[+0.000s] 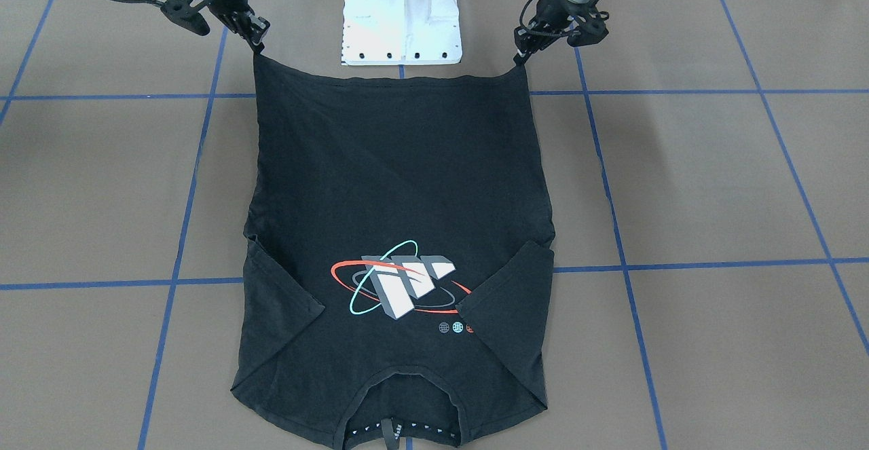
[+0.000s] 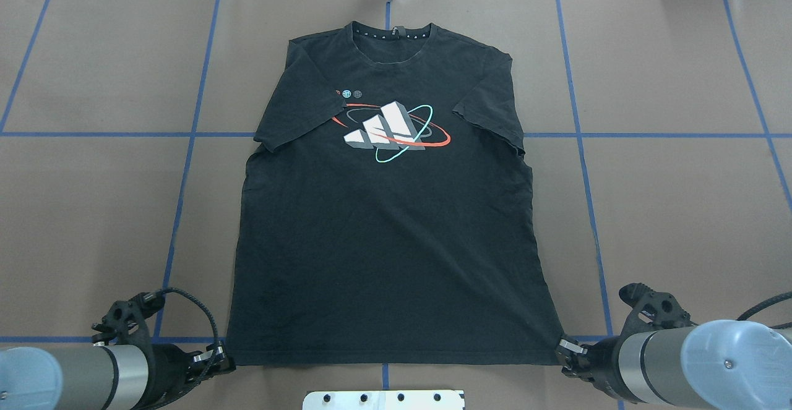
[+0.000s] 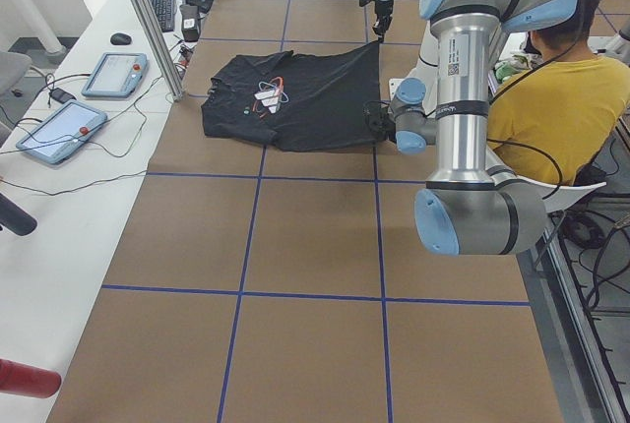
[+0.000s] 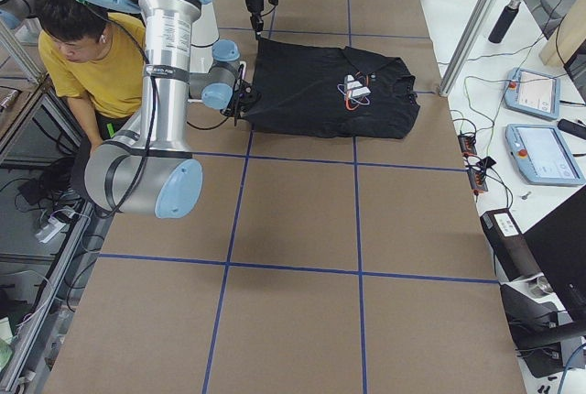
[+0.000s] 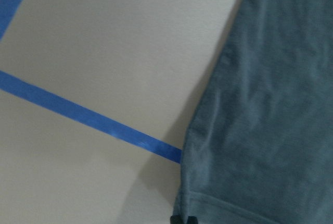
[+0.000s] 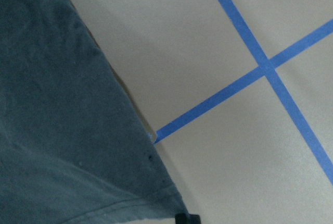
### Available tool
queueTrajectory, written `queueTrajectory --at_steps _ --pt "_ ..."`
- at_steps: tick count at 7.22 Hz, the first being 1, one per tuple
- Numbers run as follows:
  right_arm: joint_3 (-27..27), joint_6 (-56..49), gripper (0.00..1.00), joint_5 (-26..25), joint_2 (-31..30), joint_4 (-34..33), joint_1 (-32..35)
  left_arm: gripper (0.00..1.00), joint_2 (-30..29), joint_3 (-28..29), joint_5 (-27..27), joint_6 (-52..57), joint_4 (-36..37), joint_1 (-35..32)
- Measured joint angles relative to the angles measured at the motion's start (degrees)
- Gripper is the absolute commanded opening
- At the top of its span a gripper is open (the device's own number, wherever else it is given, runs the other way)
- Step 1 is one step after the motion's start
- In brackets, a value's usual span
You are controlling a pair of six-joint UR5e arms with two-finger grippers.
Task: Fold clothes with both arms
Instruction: 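Grasp both hem corners with the left and right grippers, then lift the hem with both grippers and fold it toward the collar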
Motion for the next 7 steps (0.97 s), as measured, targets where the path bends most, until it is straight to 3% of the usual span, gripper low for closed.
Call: queueTrajectory --at_steps 4,7 --pt "4.39 -0.01 0.00 4.26 -2.41 -0.01 2.94 0.00 2.95 -11.12 -3.82 -0.07 1.81 -2.26" --pt "4.48 -0.55 0.00 14.11 -0.61 -0.90 15.30 0.00 0.67 -12.11 -13.22 1.18 2.91 -13.13"
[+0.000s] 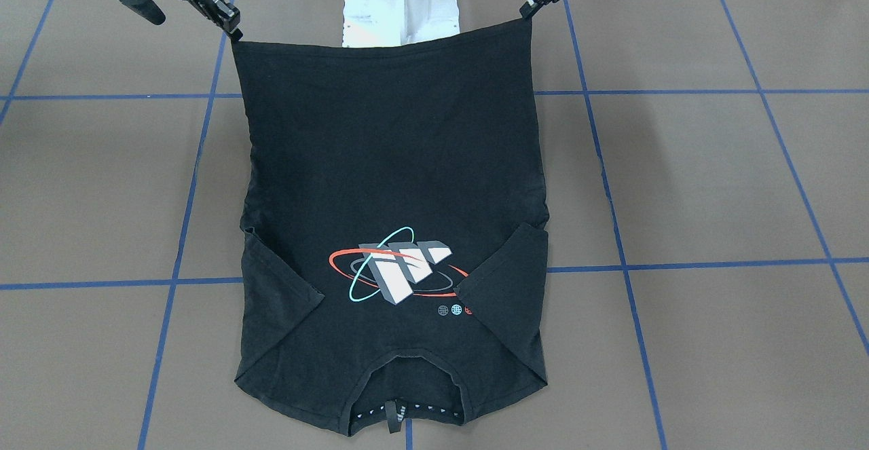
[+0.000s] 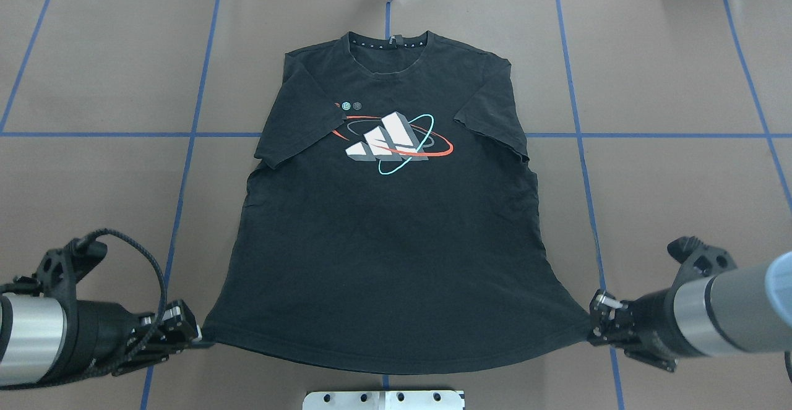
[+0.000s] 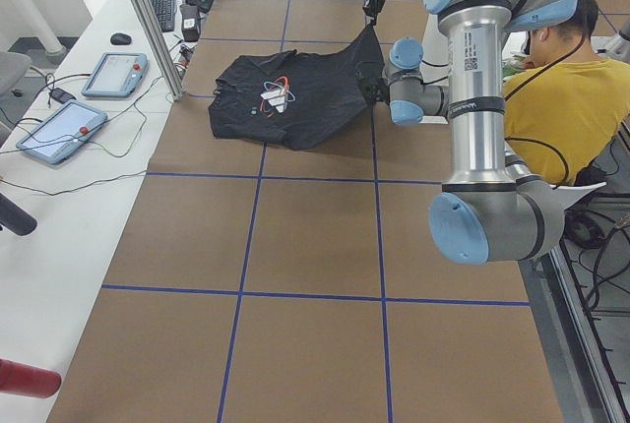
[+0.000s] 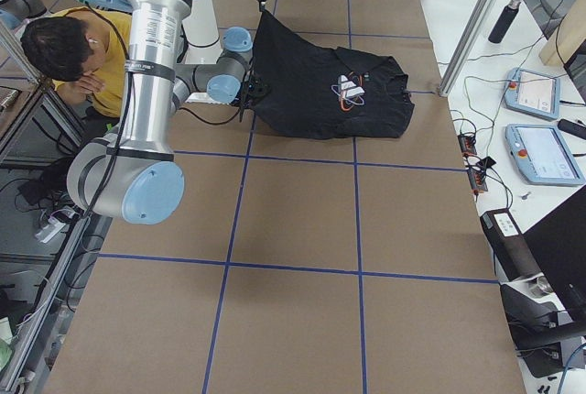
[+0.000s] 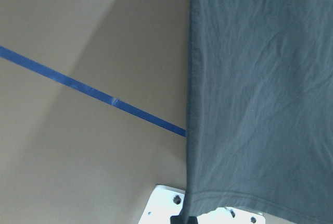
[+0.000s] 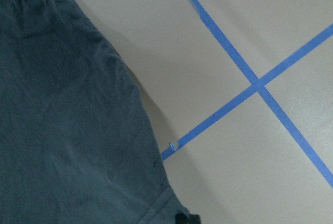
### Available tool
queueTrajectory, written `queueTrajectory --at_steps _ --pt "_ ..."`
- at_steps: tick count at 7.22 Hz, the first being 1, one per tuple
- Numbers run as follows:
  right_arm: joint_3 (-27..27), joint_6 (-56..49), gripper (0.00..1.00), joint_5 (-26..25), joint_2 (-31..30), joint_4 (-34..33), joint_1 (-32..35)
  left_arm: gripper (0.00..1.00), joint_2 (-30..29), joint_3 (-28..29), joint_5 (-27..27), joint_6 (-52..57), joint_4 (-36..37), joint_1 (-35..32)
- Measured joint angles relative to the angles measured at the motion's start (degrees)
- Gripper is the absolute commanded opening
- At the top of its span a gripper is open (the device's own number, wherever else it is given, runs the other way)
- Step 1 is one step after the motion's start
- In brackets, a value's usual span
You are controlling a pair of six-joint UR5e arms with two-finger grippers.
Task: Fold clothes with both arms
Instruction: 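Lift the hem with both grippers and fold it toward the collar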
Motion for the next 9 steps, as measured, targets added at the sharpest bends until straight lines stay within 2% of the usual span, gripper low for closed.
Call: queueTrajectory --at_steps 1,3,4,6,9 --pt "-0.78 -1.31 0.00 3.13 4.32 -4.06 5.25 0.00 -1.86 1.00 -1.07 1.54 0.14 -3.26" --pt "-4.79 -9.26 0.00 7.55 19.42 -21.57 13.83 0.00 -7.93 5.99 -2.19 7.29 2.02 -10.20" --pt "-8.27 -12.63 0.00 8.32 24.99 -26.71 16.99 0.00 -11.24 9.34 -2.85 9.91 3.12 -13.54" --pt "-16.45 -18.00 0.00 9.92 31.44 -29.55 22.58 0.00 -15.94 15.74 -3.44 14.43 3.79 -18.88" --pt "-29.75 -24.43 0.00 10.96 39.78 -29.65 29.10 0.00 -22.26 25.93 -3.41 18.38 3.46 -24.44"
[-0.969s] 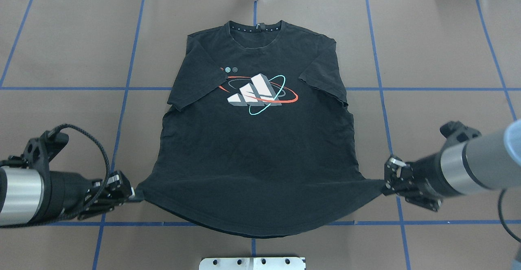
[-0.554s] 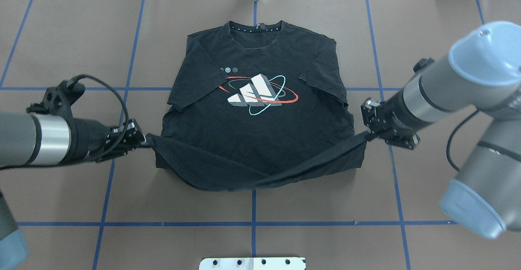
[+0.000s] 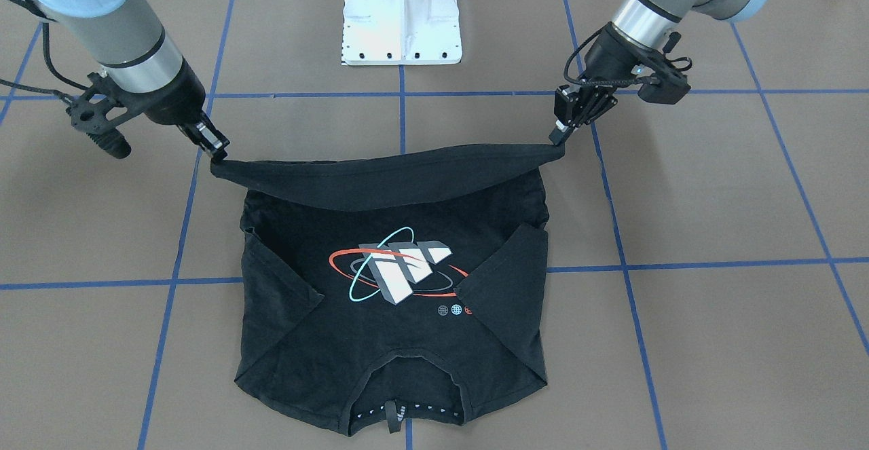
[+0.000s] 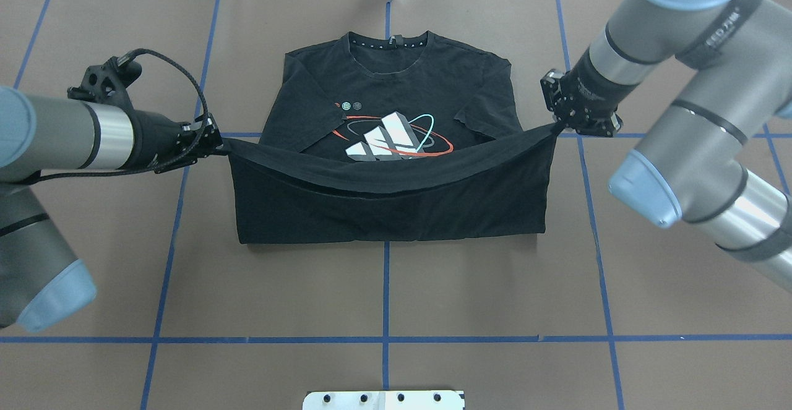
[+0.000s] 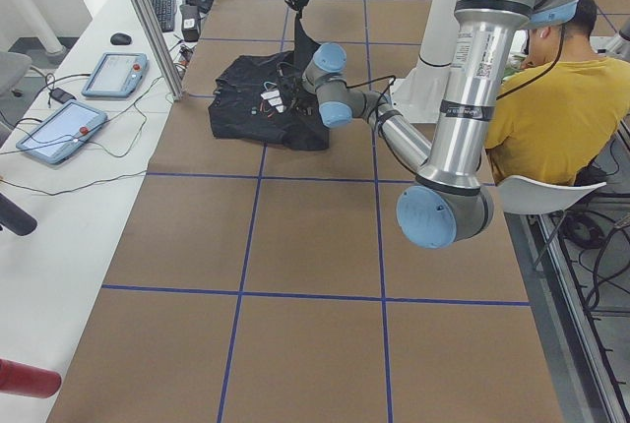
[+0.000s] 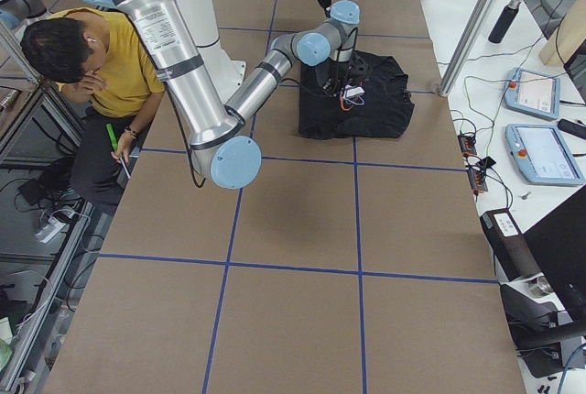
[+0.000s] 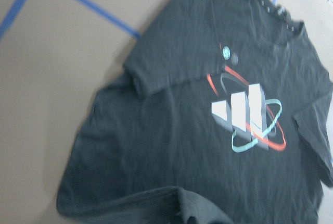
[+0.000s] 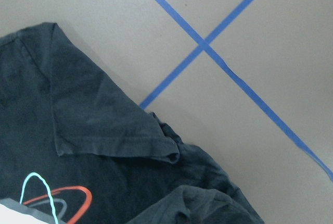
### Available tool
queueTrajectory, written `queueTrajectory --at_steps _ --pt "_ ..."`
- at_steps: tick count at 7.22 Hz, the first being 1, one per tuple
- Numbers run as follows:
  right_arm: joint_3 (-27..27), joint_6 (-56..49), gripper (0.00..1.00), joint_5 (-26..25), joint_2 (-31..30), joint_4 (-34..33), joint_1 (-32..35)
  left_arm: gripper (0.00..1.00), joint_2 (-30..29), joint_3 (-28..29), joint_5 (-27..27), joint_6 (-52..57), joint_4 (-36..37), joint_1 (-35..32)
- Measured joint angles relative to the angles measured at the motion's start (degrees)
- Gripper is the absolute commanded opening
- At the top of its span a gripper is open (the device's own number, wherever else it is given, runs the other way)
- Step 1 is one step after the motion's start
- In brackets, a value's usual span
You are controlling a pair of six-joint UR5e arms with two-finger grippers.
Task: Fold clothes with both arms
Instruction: 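Lift the hem with both grippers and fold it toward the collar, then lay the hem down near the collar and open both grippers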
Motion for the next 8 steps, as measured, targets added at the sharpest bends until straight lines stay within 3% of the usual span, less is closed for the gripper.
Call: queueTrajectory --at_steps 5,8 --pt "-17.30 -7.97 0.00 -0.32 10.23 0.42 4.46 0.00 -9.37 12.71 0.03 3.59 -0.47 -5.78" --pt "-24.72 -8.38 0.00 -0.58 12.17 7.37 4.55 0.00 -14.23 18.66 0.11 4.17 -0.58 -6.64"
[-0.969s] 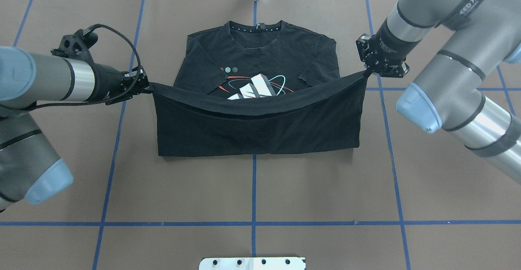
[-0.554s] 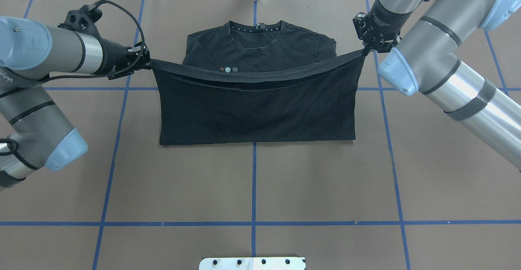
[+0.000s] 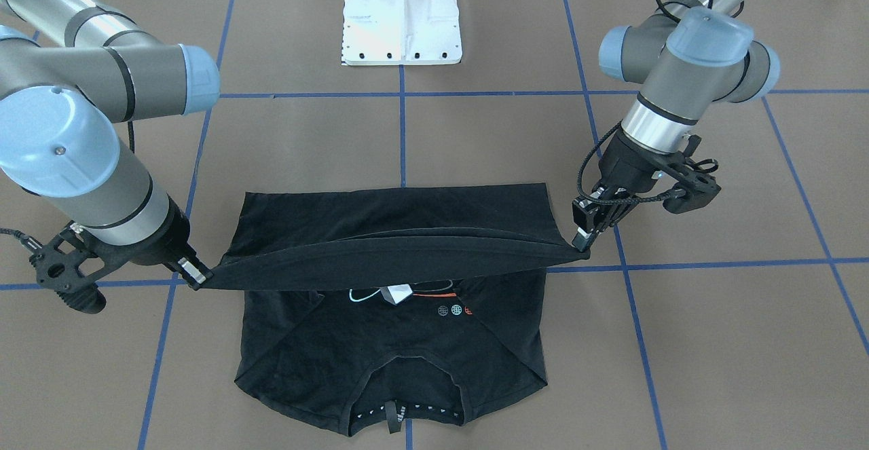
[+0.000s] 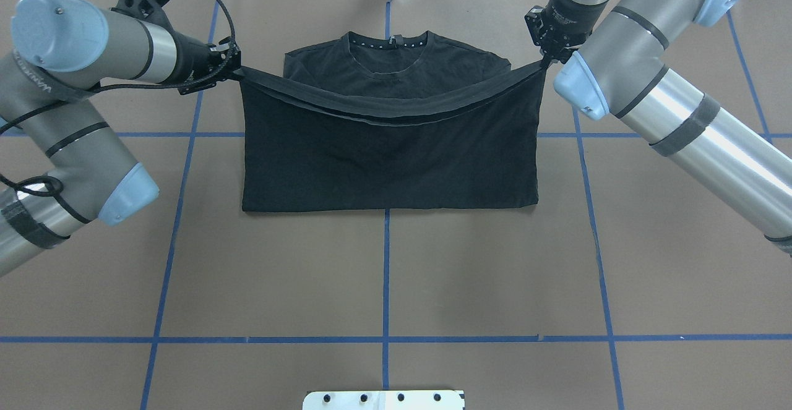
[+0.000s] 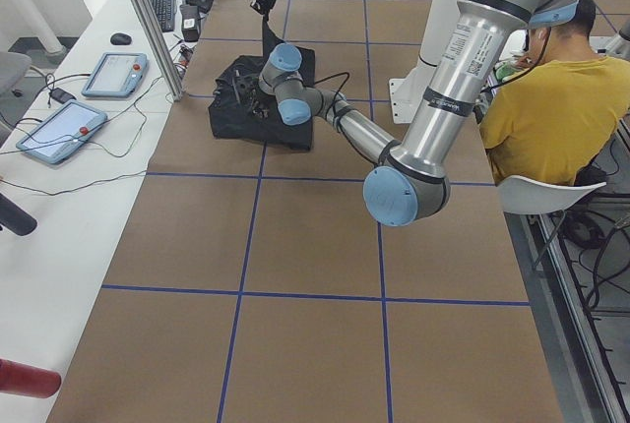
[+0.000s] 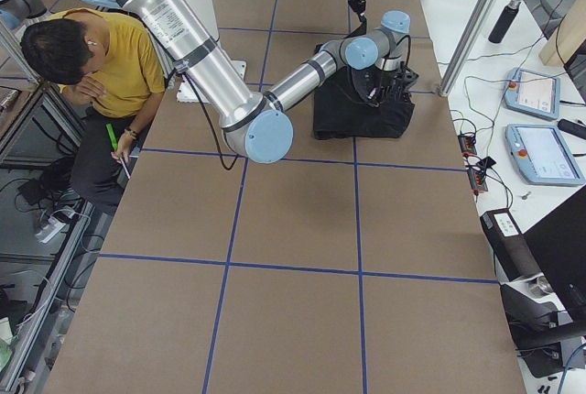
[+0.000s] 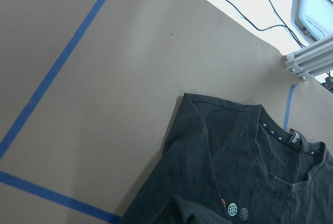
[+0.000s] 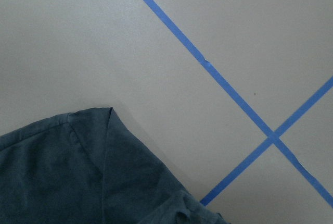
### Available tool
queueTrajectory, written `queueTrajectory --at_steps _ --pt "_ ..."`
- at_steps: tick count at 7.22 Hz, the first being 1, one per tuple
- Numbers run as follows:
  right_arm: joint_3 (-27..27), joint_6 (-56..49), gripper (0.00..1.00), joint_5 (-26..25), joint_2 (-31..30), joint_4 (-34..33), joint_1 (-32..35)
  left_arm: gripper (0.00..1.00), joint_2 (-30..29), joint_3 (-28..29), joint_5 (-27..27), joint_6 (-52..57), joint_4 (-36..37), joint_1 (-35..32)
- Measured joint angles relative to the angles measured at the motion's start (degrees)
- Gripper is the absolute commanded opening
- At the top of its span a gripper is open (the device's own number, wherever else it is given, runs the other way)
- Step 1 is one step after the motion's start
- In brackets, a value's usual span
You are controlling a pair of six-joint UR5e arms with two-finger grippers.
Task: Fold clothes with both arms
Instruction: 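Lay the hem down near the collar and open both grippers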
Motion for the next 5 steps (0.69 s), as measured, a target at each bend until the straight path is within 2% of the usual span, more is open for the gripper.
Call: queueTrajectory --at_steps 3,5 --pt "-7.18 -0.19 0.00 -0.16 1.81 6.06 -0.25 0.00 -2.91 9.52 0.22 1.60 -5.75 -0.05" --pt "-14.73 -0.24 0.00 -0.38 5.09 11.03 -0.38 0.00 -3.08 13.12 0.25 1.87 -9.23 -0.03"
